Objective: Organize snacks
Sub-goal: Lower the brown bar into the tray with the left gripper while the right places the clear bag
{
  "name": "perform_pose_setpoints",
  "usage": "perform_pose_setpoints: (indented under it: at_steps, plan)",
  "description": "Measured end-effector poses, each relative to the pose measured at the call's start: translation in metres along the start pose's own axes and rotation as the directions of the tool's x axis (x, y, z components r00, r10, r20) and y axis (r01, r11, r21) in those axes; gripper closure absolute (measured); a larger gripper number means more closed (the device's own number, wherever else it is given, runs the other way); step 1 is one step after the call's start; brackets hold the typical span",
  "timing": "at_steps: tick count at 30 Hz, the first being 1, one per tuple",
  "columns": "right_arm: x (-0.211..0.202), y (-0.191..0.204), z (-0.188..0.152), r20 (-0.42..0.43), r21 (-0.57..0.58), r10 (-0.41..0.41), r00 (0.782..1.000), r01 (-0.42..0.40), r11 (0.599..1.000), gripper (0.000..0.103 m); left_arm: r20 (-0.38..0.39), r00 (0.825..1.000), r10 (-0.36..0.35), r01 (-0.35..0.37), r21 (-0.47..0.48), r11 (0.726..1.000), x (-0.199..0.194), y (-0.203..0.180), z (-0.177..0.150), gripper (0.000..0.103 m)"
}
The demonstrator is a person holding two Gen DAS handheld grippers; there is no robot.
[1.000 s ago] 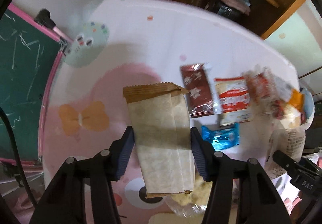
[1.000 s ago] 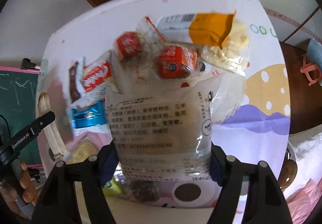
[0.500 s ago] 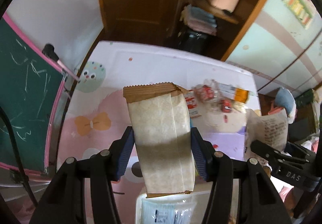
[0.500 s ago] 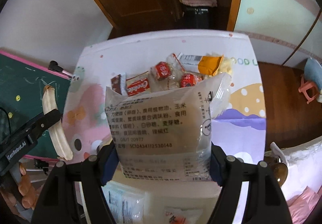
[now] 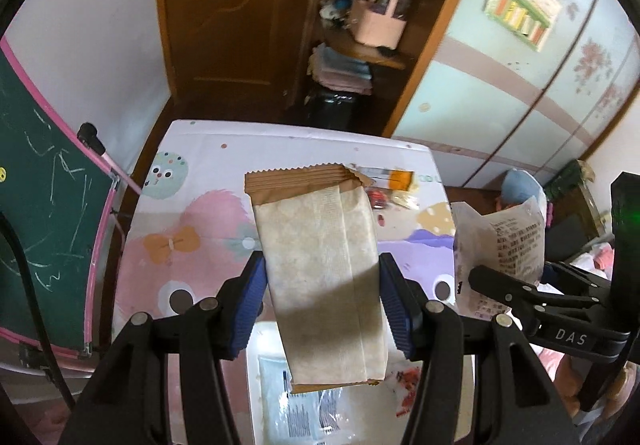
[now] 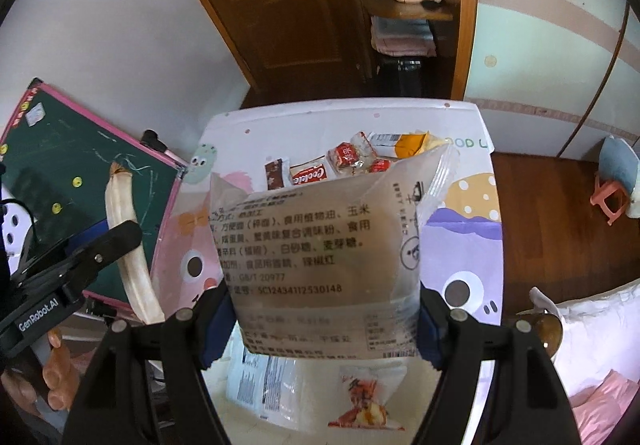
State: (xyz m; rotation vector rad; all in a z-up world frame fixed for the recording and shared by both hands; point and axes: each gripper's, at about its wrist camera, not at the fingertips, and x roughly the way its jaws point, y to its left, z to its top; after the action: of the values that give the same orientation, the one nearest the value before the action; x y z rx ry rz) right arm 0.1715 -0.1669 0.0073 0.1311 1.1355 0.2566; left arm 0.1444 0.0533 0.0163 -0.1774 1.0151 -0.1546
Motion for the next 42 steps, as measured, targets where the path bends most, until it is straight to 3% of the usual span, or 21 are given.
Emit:
perform_pose_setpoints:
  at_steps: [11,20,29,33,42]
  plan:
    - [-0.047,0.013,-0.055,0.077,-0.055,0.011,0.997,-0.007,0.998,0.029,0.051,0.998,-0.034,0.029,0.098,0.995,-0.045,-0.028,-0.05,0.049]
    - [-0.041,0.025,-0.103,0.083,-0.101,-0.057,0.995,0.066,0.993,0.029,0.039,0.999,0.022,-0.028,0.164,0.986,-0.037,-0.042,-0.099,0.049]
    - [0.01,0.01,-0.144,-0.065,-0.051,-0.104,0.992,0.101,0.994,0.028,-0.07,0.997,0.033,-0.022,0.155,0.988,0.005,-0.036,-0.14,0.048]
    - [0.03,0.008,-0.159,-0.138,-0.026,-0.086,0.987,0.083,0.996,0.028,-0.137,0.99,0.031,-0.013,0.132,0.991,0.026,-0.032,-0.154,0.048]
    - [0.04,0.014,-0.173,-0.181,-0.036,-0.077,0.98,0.072,0.997,0.027,-0.198,0.979,0.054,-0.027,0.14,0.99,0.046,-0.029,-0.168,0.048]
